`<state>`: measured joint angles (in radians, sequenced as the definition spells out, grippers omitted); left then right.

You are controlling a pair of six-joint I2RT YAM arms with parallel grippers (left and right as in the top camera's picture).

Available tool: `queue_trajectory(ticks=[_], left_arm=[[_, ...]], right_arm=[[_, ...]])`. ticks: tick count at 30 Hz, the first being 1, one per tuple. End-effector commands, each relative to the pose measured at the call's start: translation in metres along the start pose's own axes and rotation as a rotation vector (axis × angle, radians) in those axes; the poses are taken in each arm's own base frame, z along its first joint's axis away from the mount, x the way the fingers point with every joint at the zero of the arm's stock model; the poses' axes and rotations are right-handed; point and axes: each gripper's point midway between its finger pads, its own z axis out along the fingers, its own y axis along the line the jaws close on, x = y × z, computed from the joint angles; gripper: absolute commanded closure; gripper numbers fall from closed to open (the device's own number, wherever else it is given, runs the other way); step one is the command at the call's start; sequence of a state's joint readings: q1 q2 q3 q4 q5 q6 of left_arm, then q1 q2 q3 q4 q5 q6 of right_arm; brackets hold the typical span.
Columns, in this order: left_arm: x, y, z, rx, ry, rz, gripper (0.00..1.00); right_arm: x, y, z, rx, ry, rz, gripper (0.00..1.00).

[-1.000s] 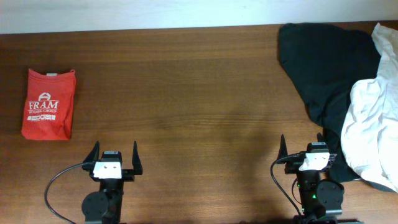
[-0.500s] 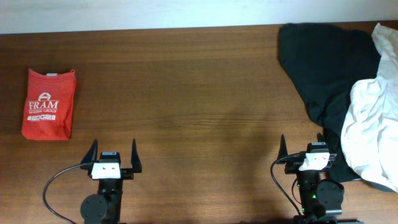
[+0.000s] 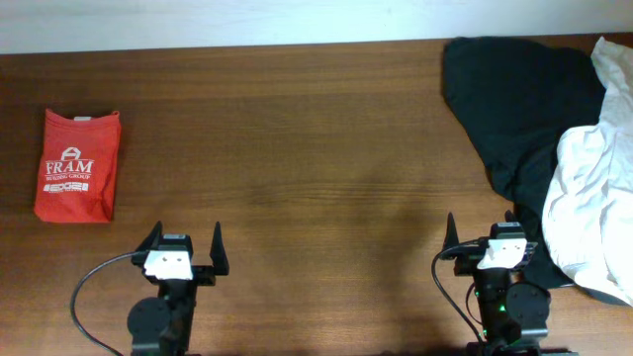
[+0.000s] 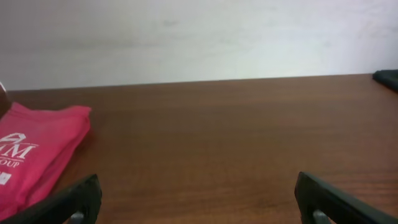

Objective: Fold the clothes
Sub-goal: 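Reach the right gripper to the white T-shirt on the black garment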

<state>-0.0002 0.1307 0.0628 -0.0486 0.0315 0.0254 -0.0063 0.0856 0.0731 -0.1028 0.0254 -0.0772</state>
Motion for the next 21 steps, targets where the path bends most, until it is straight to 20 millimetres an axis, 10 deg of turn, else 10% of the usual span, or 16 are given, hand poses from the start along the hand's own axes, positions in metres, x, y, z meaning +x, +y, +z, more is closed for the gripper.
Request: queue_trajectory(ticks=[1, 21], left_arm=[[-0.022, -0.001, 0.004, 0.012, 0.022, -0.016, 0.01], [-0.062, -0.031, 0.080, 0.215, 0.554, -0.093, 0.01]], right_arm=[[-0.017, -0.003, 0.002, 0.004, 0.020, 0.016, 0.01], [-0.036, -0.002, 0.053, -0.053, 0.667, 0.005, 0.01]])
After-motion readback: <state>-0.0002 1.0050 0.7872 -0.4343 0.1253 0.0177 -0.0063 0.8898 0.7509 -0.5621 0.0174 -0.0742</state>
